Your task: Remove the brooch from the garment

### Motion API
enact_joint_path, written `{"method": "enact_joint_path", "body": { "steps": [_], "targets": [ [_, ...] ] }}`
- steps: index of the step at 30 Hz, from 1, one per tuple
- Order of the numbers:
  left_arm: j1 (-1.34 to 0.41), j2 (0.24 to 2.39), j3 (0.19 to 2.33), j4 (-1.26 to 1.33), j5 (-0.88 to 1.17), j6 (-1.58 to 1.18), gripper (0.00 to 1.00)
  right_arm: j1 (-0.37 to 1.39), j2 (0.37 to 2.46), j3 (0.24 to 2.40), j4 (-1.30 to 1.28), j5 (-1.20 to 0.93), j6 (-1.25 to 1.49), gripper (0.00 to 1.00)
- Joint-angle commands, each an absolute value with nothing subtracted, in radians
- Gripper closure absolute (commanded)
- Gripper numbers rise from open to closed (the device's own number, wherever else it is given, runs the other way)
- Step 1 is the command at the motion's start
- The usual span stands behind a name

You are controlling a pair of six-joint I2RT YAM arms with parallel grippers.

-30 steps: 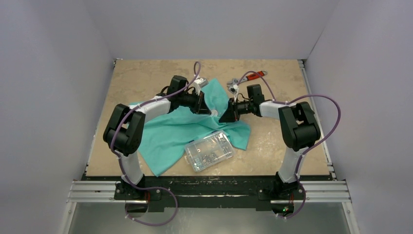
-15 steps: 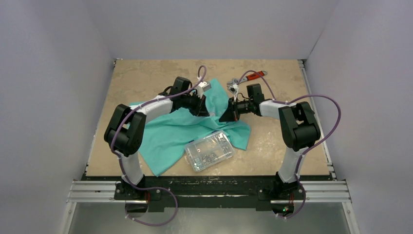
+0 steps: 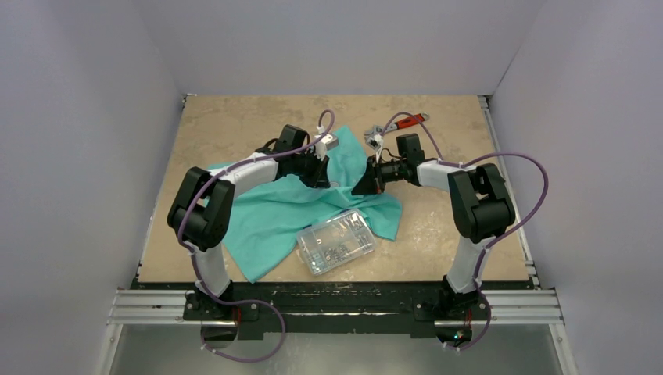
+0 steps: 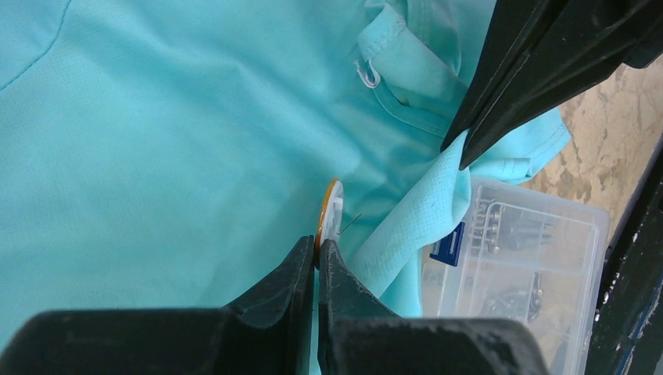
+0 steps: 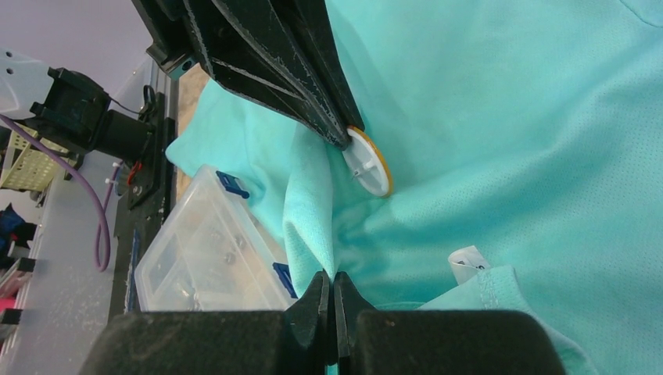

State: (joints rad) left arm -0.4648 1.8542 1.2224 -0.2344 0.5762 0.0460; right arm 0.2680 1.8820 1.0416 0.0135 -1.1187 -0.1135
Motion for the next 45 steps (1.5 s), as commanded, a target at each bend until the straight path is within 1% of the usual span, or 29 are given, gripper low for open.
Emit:
{"method": "enact_joint_path", "body": {
  "steps": [1, 4, 9, 13, 16, 19, 22, 23, 24, 27, 29, 34, 39, 42, 45],
  "targets": [
    [-0.447, 1.821, 1.250, -0.224, 0.554, 0.033, 1.00, 0.268, 1.835, 1.082, -0.025, -1.134, -0.151, 0.95],
    [-0.418, 1.808, 1.264, -0.204, 0.569, -0.036, 1.00, 0.268, 1.831, 1.089, -0.051, -1.126, -0.174, 0.87],
    [-0.388, 1.804, 1.300, -0.205, 0.600, -0.067, 1.00, 0.268, 1.830, 1.093, -0.060, -1.121, -0.183, 0.76],
    [-0.371, 1.801, 1.321, -0.213, 0.616, -0.084, 1.00, 0.268, 1.821, 1.097, -0.061, -1.110, -0.184, 0.59],
    [-0.363, 1.788, 1.327, -0.203, 0.642, -0.108, 1.00, 0.267, 1.799, 1.097, -0.068, -1.101, -0.188, 0.50],
    [-0.357, 1.767, 1.331, -0.186, 0.724, -0.141, 1.00, 0.268, 1.769, 1.105, -0.087, -1.091, -0.204, 0.45],
    [-0.353, 1.741, 1.327, -0.143, 0.864, -0.174, 1.00, 0.268, 1.725, 1.113, -0.093, -1.081, -0.209, 0.34],
    [-0.353, 1.732, 1.326, -0.130, 0.897, -0.185, 1.00, 0.268, 1.711, 1.115, -0.094, -1.080, -0.208, 0.32],
    [-0.353, 1.724, 1.324, -0.114, 0.926, -0.200, 1.00, 0.268, 1.696, 1.118, -0.092, -1.079, -0.206, 0.28],
    [-0.350, 1.701, 1.328, -0.069, 0.997, -0.263, 1.00, 0.268, 1.650, 1.130, -0.091, -1.086, -0.194, 0.25],
    [-0.349, 1.685, 1.331, -0.042, 1.031, -0.303, 1.00, 0.268, 1.614, 1.140, -0.091, -1.094, -0.174, 0.18],
    [-0.346, 1.646, 1.332, 0.060, 1.098, -0.401, 1.00, 0.267, 1.521, 1.158, -0.069, -1.133, -0.091, 0.16],
    [-0.345, 1.612, 1.316, 0.174, 1.142, -0.513, 1.00, 0.268, 1.459, 1.163, -0.007, -1.159, 0.039, 0.20],
    [-0.345, 1.603, 1.299, 0.253, 1.169, -0.577, 1.00, 0.268, 1.448, 1.153, 0.129, -1.185, 0.195, 0.24],
    [-0.346, 1.588, 1.294, 0.280, 1.166, -0.592, 1.00, 0.271, 1.438, 1.124, 0.284, -1.204, 0.367, 0.24]
  ]
}}
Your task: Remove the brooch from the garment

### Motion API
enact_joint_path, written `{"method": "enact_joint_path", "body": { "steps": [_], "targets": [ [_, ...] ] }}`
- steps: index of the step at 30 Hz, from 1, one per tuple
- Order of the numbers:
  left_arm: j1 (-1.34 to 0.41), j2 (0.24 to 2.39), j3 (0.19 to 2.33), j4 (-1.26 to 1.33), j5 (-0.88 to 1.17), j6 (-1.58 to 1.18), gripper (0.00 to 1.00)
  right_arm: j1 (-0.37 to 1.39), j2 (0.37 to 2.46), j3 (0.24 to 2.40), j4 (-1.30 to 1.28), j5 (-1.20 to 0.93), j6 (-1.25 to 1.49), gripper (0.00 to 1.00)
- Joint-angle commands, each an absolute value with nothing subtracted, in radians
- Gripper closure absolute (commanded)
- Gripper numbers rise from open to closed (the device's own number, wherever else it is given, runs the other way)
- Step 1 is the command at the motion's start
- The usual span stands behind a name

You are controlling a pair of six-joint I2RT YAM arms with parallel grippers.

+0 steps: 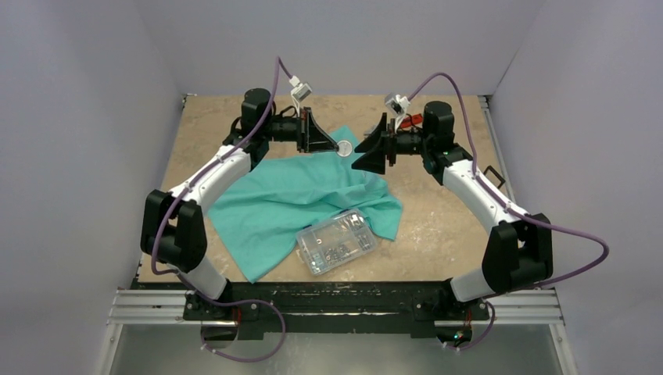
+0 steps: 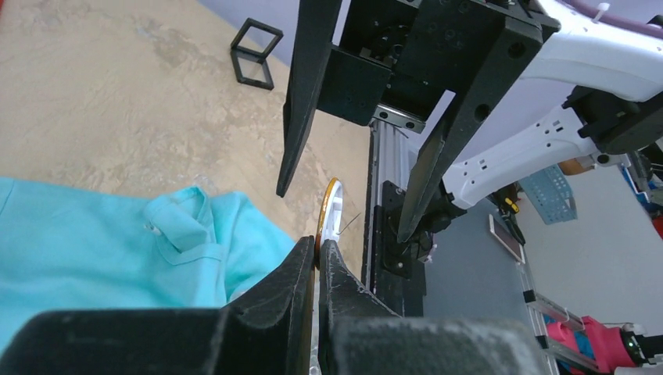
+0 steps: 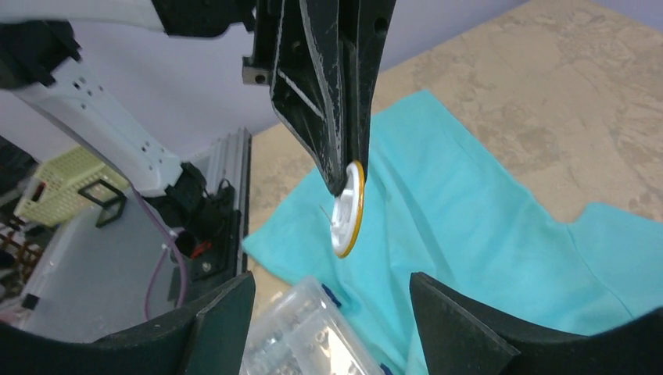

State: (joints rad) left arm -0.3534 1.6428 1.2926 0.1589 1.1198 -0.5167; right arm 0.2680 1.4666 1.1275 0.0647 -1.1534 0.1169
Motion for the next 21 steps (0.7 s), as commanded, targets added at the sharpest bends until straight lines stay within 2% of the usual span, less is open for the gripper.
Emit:
{"method": "enact_joint_path", "body": {
  "steps": [1, 7, 16, 21],
  "targets": [
    [-0.345, 1.584, 1.293, 0.288, 1.162, -0.598, 1.00, 0.272, 1.435, 1.119, 0.321, -1.206, 0.408, 0.23],
    [-0.351, 1.561, 1.280, 0.350, 1.131, -0.633, 1.00, 0.281, 1.427, 1.107, 0.412, -1.196, 0.520, 0.25],
    [-0.371, 1.549, 1.258, 0.420, 1.117, -0.684, 1.00, 0.288, 1.451, 1.099, 0.618, -1.174, 0.715, 0.44],
    [-0.379, 1.545, 1.259, 0.440, 1.111, -0.703, 1.00, 0.288, 1.453, 1.099, 0.620, -1.168, 0.717, 0.48]
  ]
}}
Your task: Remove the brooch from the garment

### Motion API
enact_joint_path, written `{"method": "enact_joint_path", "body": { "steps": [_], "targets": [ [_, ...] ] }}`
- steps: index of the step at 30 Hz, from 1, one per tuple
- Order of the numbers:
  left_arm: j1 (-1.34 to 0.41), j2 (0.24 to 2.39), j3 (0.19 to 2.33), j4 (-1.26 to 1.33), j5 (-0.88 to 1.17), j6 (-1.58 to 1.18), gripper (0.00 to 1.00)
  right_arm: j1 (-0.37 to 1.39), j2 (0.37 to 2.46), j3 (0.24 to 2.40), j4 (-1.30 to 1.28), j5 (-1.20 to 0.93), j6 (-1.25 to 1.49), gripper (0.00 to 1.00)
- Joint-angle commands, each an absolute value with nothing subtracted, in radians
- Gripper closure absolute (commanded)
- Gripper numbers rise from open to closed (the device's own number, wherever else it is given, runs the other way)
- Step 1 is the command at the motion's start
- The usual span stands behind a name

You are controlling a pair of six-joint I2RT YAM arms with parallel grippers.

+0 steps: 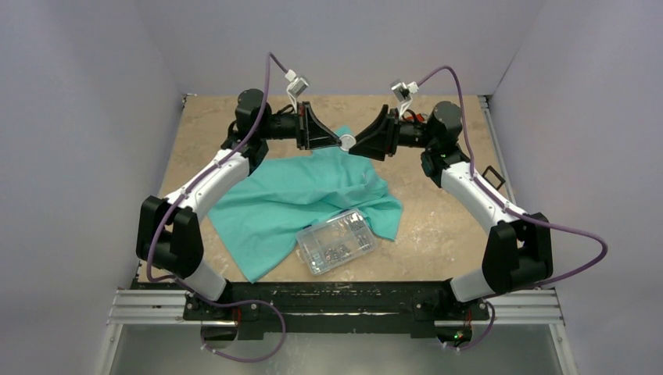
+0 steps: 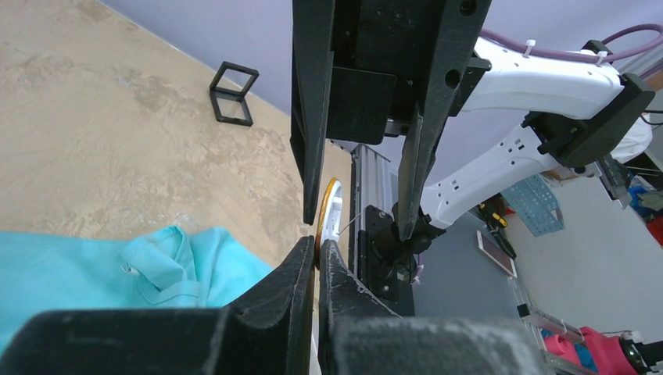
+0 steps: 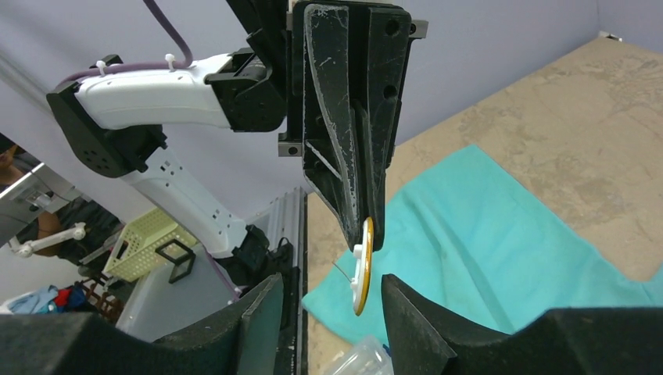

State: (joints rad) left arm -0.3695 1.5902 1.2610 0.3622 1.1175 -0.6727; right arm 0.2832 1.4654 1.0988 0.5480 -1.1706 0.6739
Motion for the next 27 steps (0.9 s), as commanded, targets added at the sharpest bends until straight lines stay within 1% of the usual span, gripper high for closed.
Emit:
{"method": "enact_joint_path", "body": {
  "steps": [1, 4, 9, 19, 25, 27],
  "targets": [
    [-0.381, 1.545, 1.259, 0.443, 1.111, -0.706, 1.00, 0.288, 1.453, 1.098, 0.623, -1.166, 0.719, 0.48],
    [-0.386, 1.545, 1.261, 0.457, 1.109, -0.723, 1.00, 0.290, 1.454, 1.098, 0.632, -1.165, 0.722, 0.52],
    [-0.399, 1.546, 1.263, 0.478, 1.109, -0.742, 1.00, 0.290, 1.451, 1.094, 0.640, -1.164, 0.723, 0.62],
    [-0.410, 1.544, 1.258, 0.491, 1.109, -0.750, 1.00, 0.290, 1.450, 1.083, 0.671, -1.161, 0.738, 0.76],
    [-0.414, 1.532, 1.254, 0.473, 1.104, -0.716, 1.00, 0.290, 1.451, 1.080, 0.678, -1.160, 0.745, 0.88],
    [-0.414, 1.521, 1.250, 0.456, 1.094, -0.692, 1.00, 0.290, 1.451, 1.079, 0.678, -1.156, 0.747, 0.90]
  ]
}}
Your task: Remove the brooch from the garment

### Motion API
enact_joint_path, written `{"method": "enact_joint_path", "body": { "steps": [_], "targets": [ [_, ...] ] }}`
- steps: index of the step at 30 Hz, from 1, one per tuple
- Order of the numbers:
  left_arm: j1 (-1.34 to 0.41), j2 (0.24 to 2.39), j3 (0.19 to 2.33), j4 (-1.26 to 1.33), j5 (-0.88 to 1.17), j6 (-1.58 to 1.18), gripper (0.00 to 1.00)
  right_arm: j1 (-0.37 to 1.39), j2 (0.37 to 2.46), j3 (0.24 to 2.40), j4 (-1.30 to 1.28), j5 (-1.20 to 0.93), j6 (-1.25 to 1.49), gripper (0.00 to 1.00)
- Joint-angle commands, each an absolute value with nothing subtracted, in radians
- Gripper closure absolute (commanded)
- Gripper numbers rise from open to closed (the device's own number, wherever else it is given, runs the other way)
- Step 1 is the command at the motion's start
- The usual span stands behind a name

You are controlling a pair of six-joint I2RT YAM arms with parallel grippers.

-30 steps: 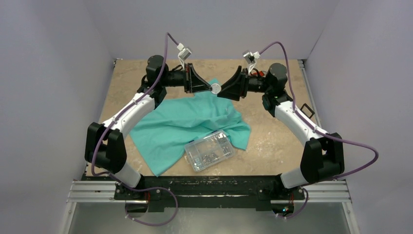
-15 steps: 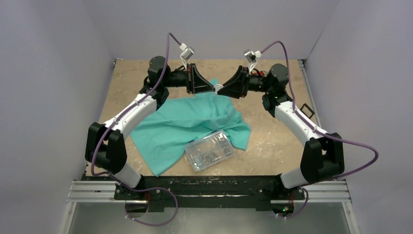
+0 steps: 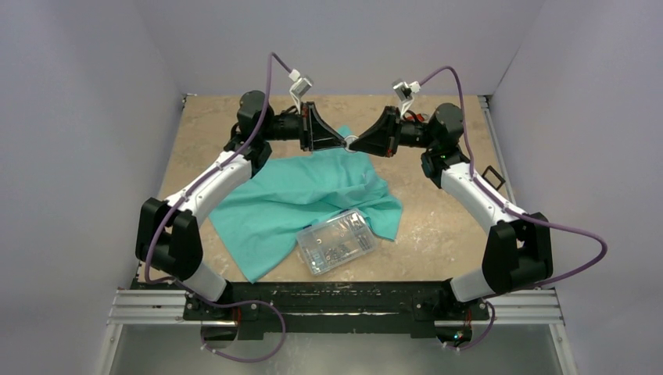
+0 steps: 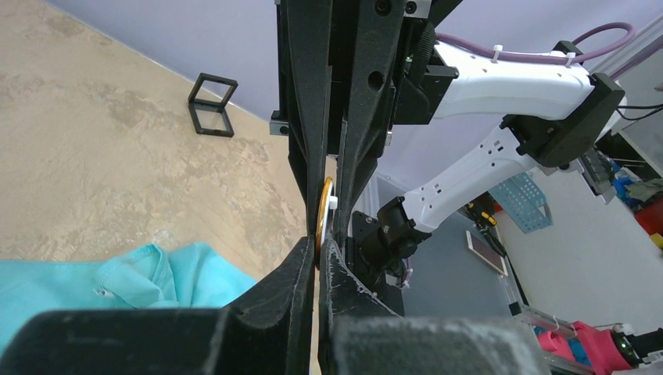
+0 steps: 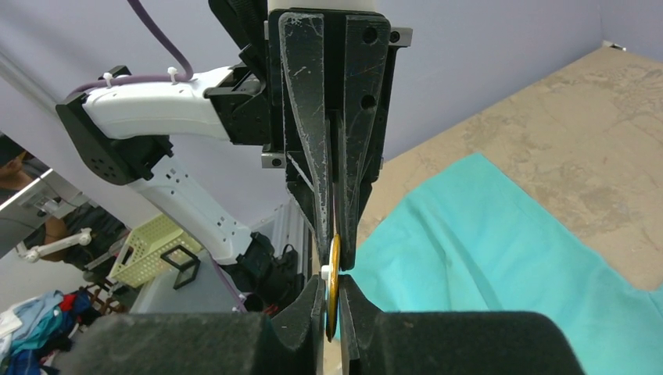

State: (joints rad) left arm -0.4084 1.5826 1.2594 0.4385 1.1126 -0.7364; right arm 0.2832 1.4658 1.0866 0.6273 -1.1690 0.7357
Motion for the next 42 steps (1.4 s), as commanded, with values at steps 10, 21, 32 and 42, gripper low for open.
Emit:
{"method": "enact_joint_path", "body": {
  "steps": [10, 21, 32, 42],
  "targets": [
    [-0.416, 1.474, 1.230, 0.381, 1.034, -0.595, 1.00, 0.286, 1.469, 1.075, 0.679, -1.145, 0.790, 0.93],
    [-0.406, 1.466, 1.177, 0.445, 0.959, -0.687, 1.00, 0.250, 1.461, 1.019, 0.775, -1.067, 0.893, 0.92],
    [-0.394, 1.490, 1.153, 0.507, 0.910, -0.800, 1.00, 0.240, 1.461, 0.992, 0.883, -1.063, 0.953, 0.88],
    [-0.391, 1.503, 1.176, 0.527, 0.904, -0.804, 1.00, 0.241, 1.447, 0.994, 0.793, -1.034, 0.905, 0.87]
  ]
}}
